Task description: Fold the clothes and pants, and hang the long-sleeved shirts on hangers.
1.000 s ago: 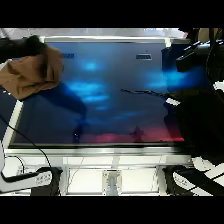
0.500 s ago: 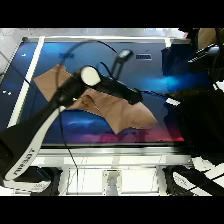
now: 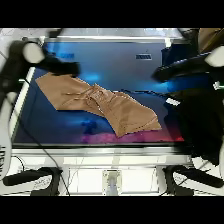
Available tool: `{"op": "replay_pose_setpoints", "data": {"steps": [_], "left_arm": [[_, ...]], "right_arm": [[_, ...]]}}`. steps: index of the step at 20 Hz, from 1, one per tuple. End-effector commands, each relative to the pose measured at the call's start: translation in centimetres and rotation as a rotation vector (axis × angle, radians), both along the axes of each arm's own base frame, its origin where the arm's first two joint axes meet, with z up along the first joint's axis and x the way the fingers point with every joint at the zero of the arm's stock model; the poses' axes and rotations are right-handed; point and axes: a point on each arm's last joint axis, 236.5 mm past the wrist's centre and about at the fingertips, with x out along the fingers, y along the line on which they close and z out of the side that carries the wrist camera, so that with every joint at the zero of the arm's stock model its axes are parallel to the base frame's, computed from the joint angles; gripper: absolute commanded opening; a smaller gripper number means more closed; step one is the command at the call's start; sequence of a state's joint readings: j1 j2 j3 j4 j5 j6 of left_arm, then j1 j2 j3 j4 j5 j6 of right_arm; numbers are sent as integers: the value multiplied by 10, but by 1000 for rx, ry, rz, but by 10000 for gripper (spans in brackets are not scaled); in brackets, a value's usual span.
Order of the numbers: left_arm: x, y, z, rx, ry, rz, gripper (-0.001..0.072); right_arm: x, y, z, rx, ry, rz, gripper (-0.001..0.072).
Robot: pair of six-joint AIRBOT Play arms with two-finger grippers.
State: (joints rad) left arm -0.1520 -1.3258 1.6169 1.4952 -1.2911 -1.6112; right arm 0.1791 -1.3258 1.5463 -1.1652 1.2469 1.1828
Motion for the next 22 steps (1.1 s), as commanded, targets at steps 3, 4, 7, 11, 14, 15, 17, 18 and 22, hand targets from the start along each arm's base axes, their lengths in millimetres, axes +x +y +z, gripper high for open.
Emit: {"op": "replay_pose_setpoints", "data": {"steps": [3, 4, 7, 11, 14, 15, 17, 18, 22], "left_arm": [[-81, 143, -67, 49, 233, 364, 560], [-92, 152, -81, 46, 258, 392, 560], [-115, 163, -122, 35, 309, 439, 561], [-130, 160, -153, 33, 366, 439, 561], [-123, 162, -154, 34, 337, 441, 561], [-121, 162, -154, 33, 325, 442, 561], [-119, 159, -153, 19, 320, 442, 561], [-119, 158, -153, 14, 320, 442, 561], [-119, 159, -153, 14, 320, 442, 561]], "right_arm": [[-8, 179, -128, -168, -69, 354, 573], [-7, 199, -140, -218, -110, 396, 571], [-7, 242, -169, -305, -126, 492, 569], [0, 260, -192, -318, -67, 497, 570], [21, 258, -190, -359, -122, 469, 532], [29, 250, -196, -406, -135, 449, 480], [29, 227, -220, -503, -80, 450, 477], [28, 212, -232, -555, -40, 450, 425], [48, 187, -225, -602, -42, 355, 33]]}}
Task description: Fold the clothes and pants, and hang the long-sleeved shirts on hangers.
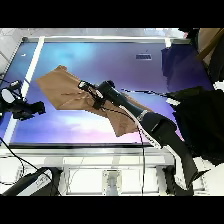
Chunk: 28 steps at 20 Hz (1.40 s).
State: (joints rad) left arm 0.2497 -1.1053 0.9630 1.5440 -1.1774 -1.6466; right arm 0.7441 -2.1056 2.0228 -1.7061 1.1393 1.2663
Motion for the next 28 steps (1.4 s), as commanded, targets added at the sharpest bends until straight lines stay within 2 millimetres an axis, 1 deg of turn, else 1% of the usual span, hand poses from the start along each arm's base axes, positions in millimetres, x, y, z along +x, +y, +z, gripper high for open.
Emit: {"op": "replay_pose_setpoints", "data": {"steps": [1, 2, 4, 6, 7, 8, 9, 10, 11, 12, 13, 14, 15, 16, 17, 18, 19, 20, 22, 23, 24, 26, 28], "left_arm": [[1, 0, 0, -3, -7, 2, 560], [1, 0, 0, -3, -7, 2, 561], [1, 0, 0, -3, -7, 2, 561], [2, -2, 0, -11, -9, 3, 561], [3, -6, 0, -27, -12, 6, 560], [4, -10, 0, -45, -17, 8, 561], [4, -12, 1, -58, -21, 10, 560], [5, -13, 1, -61, -21, 10, 561], [5, -13, 1, -60, -21, 10, 561], [5, -13, 1, -60, -21, 10, 561], [5, -13, 1, -60, -21, 10, 561], [5, -13, 1, -60, -22, 10, 561], [6, -13, 1, -59, -25, 11, 561], [6, -13, 1, -59, -26, 11, 561], [6, -13, 1, -61, -25, 11, 561], [6, -15, 1, -71, -28, 12, 561], [7, -17, 1, -77, -30, 13, 561], [7, -17, 1, -77, -30, 13, 560], [7, -17, 1, -77, -29, 13, 560], [7, -17, 1, -77, -30, 13, 560], [7, -17, 1, -77, -30, 13, 561], [7, -17, 1, -77, -30, 13, 561], [7, -17, 1, -77, -30, 13, 561]], "right_arm": [[23, -25, 18, -25, -48, -101, 33], [31, -29, 36, 4, -73, -123, 33], [42, -42, 84, 57, -132, -154, 33], [52, -66, 144, 116, -207, -199, 32], [58, -87, 173, 140, -242, -236, 32], [64, -116, 199, 156, -270, -288, 32], [69, -148, 216, 164, -282, -355, 32], [73, -184, 226, 177, -278, -455, 32], [77, -223, 230, 192, -260, -563, 32], [76, -244, 225, 237, -207, -632, 33], [69, -244, 215, 318, -105, -647, 38], [61, -226, 208, 420, -4, -610, 213], [55, -197, 204, 536, 77, -559, 462], [54, -173, 202, 607, 113, -528, 475], [57, -150, 197, 637, 116, -496, 497], [60, -130, 187, 640, 112, -472, 542], [58, -107, 171, 622, 120, -440, 554], [52, -85, 150, 578, 128, -385, 555], [36, -50, 107, 461, 133, -269, 562], [28, -36, 92, 413, 124, -213, 562], [22, -22, 82, 382, 110, -171, 562], [13, 3, 71, 306, 44, -64, 562], [11, 20, 62, 250, -15, 4, 562]]}}
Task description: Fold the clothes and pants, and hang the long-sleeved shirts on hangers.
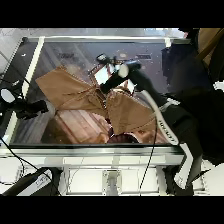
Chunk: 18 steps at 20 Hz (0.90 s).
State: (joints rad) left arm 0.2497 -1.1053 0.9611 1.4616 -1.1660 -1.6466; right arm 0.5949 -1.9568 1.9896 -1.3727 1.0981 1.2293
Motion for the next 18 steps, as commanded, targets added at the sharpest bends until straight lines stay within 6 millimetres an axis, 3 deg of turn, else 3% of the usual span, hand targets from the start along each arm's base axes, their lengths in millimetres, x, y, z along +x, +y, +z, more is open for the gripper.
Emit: {"op": "replay_pose_setpoints", "data": {"steps": [1, 2, 5, 11, 14, 16, 17, 18], "left_arm": [[0, 0, 0, 0, 0, 0, 560], [0, 0, 0, 0, 0, 0, 560], [0, 0, 0, -1, 0, 0, 561], [0, 0, 0, -1, 0, 0, 561], [0, 0, 0, -1, 0, 0, 560], [0, 0, 0, -1, 0, 0, 560], [0, 0, 0, -1, 0, 0, 560], [0, 0, 0, -1, 0, 0, 560]], "right_arm": [[-9, 34, -27, -108, -110, 127, 560], [-10, 34, -39, -144, -111, 140, 559], [-4, 7, -72, -318, -119, 156, 559], [-3, -1, -77, -350, -111, 139, 548], [11, -16, -75, -427, -168, 141, 390], [21, -30, -72, -480, -202, 133, 384], [24, -34, -72, -481, -198, 124, 320], [25, -39, -73, -486, -190, 116, 121]]}}
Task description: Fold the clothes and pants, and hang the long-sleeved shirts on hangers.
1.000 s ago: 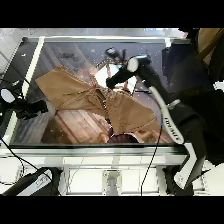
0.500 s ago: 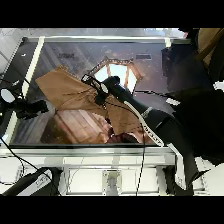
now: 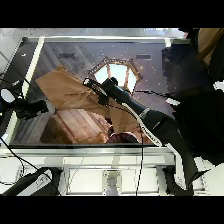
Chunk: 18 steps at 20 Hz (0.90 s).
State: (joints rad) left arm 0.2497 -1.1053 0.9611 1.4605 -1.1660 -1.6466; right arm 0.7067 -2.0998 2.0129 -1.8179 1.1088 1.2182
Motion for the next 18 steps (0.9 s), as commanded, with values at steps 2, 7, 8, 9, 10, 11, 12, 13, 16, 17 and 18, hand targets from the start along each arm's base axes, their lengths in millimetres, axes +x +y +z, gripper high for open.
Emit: {"op": "replay_pose_setpoints", "data": {"steps": [2, 7, 8, 9, 10, 11, 12, 13, 16, 17, 18], "left_arm": [[0, 0, 0, 1, 0, 0, 560], [0, 0, 0, 1, 0, 0, 560], [0, 0, 0, 0, 0, 0, 560], [0, 0, 0, 0, 0, 0, 560], [0, 0, 0, 0, 0, 0, 561], [0, -1, 0, -3, -1, 1, 560], [0, -1, 0, -4, -1, 1, 560], [0, -1, 0, -4, -1, 1, 560], [0, -1, 0, -4, 0, 0, 561], [0, -1, 0, -4, 0, 0, 560], [0, -1, 0, -4, 0, 0, 560]], "right_arm": [[12, -26, 3, -56, -15, -34, 34], [23, -26, 56, -6, -94, -46, 33], [28, -29, 78, 19, -126, -56, 33], [31, -35, 99, 37, -155, -68, 32], [34, -45, 119, 54, -178, -87, 33], [39, -62, 139, 67, -201, -118, 33], [46, -85, 155, 76, -217, -161, 33], [52, -111, 164, 73, -220, -211, 32], [68, -216, 166, 67, -171, -467, 33], [73, -251, 163, 73, -159, -550, 33], [77, -288, 161, 89, -151, -638, 33]]}}
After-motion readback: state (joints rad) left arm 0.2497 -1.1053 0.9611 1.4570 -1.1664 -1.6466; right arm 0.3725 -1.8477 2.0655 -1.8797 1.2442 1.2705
